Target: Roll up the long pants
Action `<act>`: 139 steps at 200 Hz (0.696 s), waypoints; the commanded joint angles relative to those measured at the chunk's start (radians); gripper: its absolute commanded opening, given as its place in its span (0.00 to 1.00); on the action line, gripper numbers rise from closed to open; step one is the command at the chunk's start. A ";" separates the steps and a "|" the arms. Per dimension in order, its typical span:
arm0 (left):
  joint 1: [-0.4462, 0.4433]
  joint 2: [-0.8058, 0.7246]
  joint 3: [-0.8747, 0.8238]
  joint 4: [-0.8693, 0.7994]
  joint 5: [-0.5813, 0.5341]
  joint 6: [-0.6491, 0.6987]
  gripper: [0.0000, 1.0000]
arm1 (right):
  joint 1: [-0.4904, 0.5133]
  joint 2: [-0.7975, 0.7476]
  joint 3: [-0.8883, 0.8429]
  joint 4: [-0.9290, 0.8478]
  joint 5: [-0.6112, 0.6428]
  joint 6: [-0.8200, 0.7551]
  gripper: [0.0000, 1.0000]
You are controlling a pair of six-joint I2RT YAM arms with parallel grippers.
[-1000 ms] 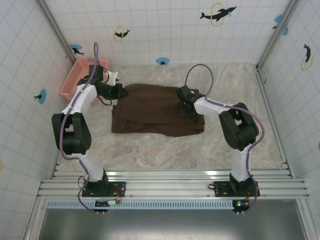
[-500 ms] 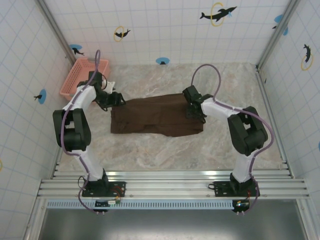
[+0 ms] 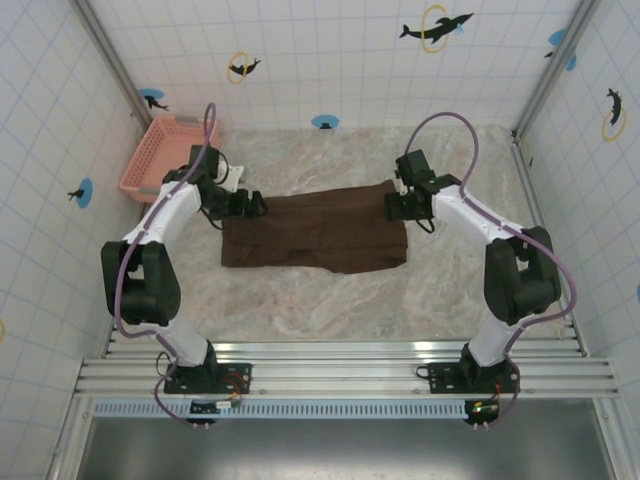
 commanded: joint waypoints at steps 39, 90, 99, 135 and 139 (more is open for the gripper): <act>-0.005 0.046 -0.135 0.161 0.156 -0.147 0.98 | 0.180 0.263 0.372 0.016 -0.188 0.070 0.72; -0.005 0.099 -0.265 0.235 0.217 -0.226 0.97 | 0.239 0.533 0.516 0.160 -0.328 0.246 0.70; -0.004 0.105 -0.285 0.231 0.205 -0.217 0.97 | 0.239 0.566 0.512 0.189 -0.362 0.281 0.70; 0.009 0.132 -0.359 0.242 0.204 -0.213 0.98 | 0.239 0.663 0.512 0.241 -0.348 0.347 0.70; 0.012 0.136 -0.362 0.245 0.204 -0.211 0.97 | 0.237 0.671 0.512 0.247 -0.346 0.352 0.70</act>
